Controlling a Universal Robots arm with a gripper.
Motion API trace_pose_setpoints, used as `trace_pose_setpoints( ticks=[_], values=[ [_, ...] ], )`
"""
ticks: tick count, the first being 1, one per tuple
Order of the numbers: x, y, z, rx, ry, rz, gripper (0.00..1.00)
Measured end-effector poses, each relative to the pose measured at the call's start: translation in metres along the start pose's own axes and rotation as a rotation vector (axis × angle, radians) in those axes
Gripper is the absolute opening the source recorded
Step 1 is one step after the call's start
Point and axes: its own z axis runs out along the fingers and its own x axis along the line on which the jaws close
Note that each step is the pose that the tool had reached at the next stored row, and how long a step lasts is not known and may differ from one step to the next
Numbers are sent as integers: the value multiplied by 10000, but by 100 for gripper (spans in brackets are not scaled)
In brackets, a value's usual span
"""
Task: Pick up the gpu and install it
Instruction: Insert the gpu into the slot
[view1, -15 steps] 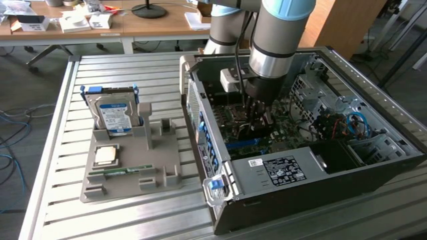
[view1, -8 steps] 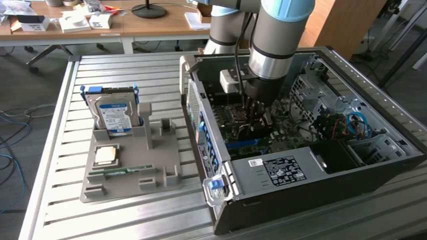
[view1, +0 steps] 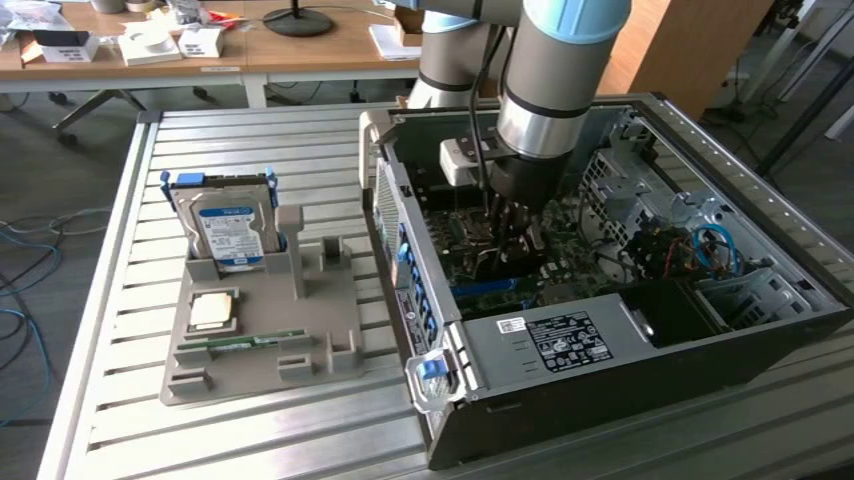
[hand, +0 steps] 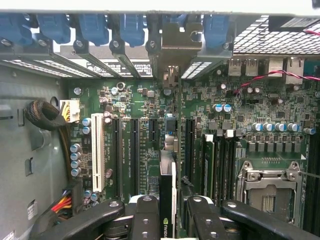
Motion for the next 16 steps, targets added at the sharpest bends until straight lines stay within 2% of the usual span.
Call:
trace_pose_setpoints(
  ticks=[3,16],
  values=[
    [0,-2,0,-19,0,0,26],
    [0,-10,5,-20,1,17,26]
  ],
)
